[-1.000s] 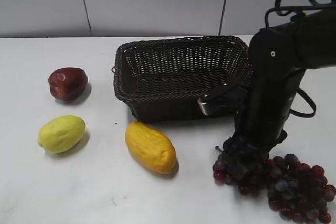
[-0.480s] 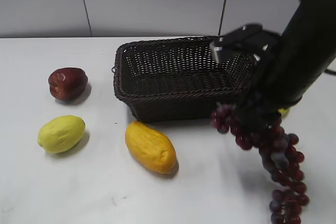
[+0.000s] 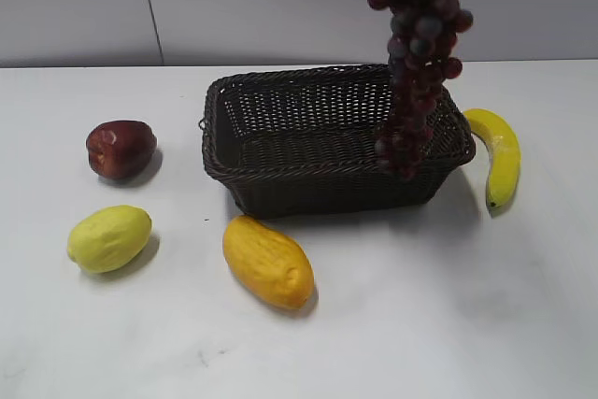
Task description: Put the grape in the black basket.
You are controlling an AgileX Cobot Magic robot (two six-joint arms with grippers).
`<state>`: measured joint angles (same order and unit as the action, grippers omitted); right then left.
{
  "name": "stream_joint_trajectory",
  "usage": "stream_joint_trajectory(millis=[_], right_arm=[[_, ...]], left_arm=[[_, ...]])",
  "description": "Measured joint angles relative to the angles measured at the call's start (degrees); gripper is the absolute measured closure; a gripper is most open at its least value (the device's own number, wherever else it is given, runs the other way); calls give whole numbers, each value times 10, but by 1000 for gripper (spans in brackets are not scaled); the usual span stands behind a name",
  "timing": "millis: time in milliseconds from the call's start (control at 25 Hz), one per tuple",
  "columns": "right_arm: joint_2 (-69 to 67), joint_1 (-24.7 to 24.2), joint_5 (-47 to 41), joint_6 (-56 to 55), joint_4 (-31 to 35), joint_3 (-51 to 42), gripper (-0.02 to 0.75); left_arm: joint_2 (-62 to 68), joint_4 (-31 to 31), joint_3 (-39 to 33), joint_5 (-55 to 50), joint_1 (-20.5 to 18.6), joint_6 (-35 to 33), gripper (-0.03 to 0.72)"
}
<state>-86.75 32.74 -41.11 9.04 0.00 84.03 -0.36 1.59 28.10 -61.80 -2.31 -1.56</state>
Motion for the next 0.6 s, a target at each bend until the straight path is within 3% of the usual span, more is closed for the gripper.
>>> stream_joint_trajectory(millis=[400, 600], right_arm=[[-140, 0, 170, 0, -43, 19, 477], [-189, 0, 187, 0, -47, 19, 477]], left_arm=[[0, 0, 0, 0, 0, 0, 136], [0, 0, 0, 0, 0, 0, 136]])
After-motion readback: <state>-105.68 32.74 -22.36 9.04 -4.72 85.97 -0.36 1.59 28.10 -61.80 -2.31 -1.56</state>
